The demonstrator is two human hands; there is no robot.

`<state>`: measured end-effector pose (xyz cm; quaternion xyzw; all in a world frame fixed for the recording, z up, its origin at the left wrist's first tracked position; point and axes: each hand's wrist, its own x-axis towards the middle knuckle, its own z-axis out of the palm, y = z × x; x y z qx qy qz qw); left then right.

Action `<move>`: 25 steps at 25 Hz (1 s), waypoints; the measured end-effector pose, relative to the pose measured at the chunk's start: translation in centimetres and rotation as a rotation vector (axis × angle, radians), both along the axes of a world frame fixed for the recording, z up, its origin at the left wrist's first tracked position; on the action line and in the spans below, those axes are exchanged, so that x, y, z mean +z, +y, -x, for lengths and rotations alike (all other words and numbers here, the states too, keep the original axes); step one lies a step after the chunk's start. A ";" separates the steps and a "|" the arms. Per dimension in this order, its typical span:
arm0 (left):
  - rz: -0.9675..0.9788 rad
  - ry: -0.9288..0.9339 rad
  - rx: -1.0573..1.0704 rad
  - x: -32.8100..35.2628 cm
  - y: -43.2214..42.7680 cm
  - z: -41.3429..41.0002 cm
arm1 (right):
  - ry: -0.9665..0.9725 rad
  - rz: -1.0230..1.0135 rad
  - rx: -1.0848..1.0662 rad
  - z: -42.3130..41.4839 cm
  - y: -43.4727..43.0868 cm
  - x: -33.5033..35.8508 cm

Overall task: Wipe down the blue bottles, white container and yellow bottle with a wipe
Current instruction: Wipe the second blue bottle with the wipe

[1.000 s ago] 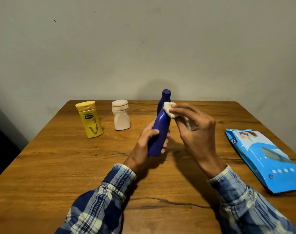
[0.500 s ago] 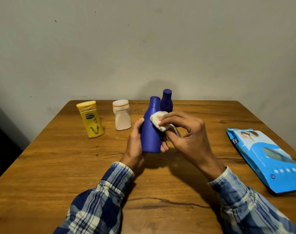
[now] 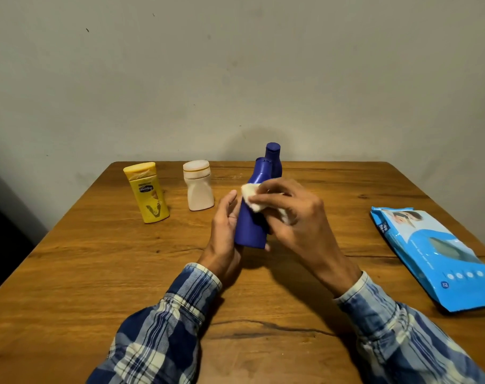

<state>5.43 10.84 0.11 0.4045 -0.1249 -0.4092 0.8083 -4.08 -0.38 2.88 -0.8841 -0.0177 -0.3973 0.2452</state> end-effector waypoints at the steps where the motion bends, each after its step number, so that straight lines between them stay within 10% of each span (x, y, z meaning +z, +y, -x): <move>1: -0.004 0.005 -0.016 0.0 -0.1 0.0 | -0.039 -0.054 -0.065 0.0 -0.3 0.1; 15: 0.173 0.341 -0.064 0.5 0.3 -0.7 | 0.223 0.260 0.140 0.5 2.5 -0.6; 25: 0.157 0.274 0.035 1.1 0.2 -1.2 | 0.172 -0.002 0.202 0.9 1.0 1.0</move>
